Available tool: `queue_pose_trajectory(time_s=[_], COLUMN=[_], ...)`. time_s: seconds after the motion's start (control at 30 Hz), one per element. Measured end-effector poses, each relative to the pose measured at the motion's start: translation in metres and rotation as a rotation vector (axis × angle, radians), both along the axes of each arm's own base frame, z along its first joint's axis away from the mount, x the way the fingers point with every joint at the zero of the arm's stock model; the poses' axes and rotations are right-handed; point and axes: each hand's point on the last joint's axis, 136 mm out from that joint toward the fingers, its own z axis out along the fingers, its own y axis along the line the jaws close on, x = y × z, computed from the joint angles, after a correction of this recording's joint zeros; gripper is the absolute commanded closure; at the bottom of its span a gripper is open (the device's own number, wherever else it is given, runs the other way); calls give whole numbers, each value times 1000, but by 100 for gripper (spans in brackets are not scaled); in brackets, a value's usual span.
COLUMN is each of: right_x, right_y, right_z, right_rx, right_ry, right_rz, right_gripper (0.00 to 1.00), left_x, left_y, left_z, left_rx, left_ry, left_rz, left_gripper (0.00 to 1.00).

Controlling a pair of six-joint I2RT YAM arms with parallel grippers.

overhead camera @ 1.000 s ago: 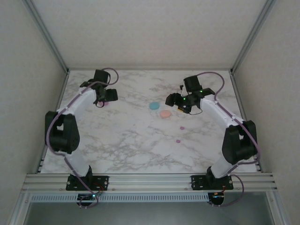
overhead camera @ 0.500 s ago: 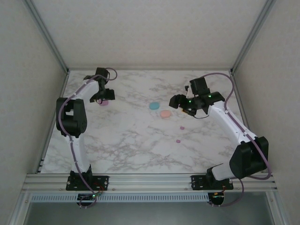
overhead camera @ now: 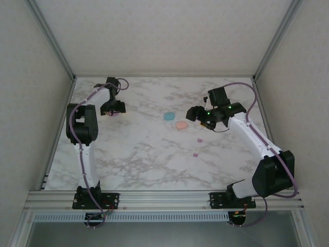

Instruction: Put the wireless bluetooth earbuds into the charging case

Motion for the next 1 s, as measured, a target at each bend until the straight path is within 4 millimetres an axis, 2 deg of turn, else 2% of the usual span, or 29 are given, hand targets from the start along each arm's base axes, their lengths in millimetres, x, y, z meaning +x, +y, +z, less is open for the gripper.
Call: queue_pose_trajectory(time_s=[0.4, 0.77, 0.9, 1.0], right_x=[-2, -5, -4, -5], right_y=[0, -1, -1, 2], right_z=[-4, -10, -10, -10], right_rx=[1, -3, -1, 12], right_ry=[11, 26, 25, 29], right_rz=[-2, -4, -3, 6], right_gripper=[24, 24, 24, 24], left_x=[0, 1, -9, -15], left_y=[-1, -7, -19, -34], left_z=[-5, -5, 5, 32], left_rx=[-22, -66, -129, -175], left_ry=[15, 6, -15, -71], left_rz=[-42, -77, -117, -176], left_gripper=[27, 41, 42, 42])
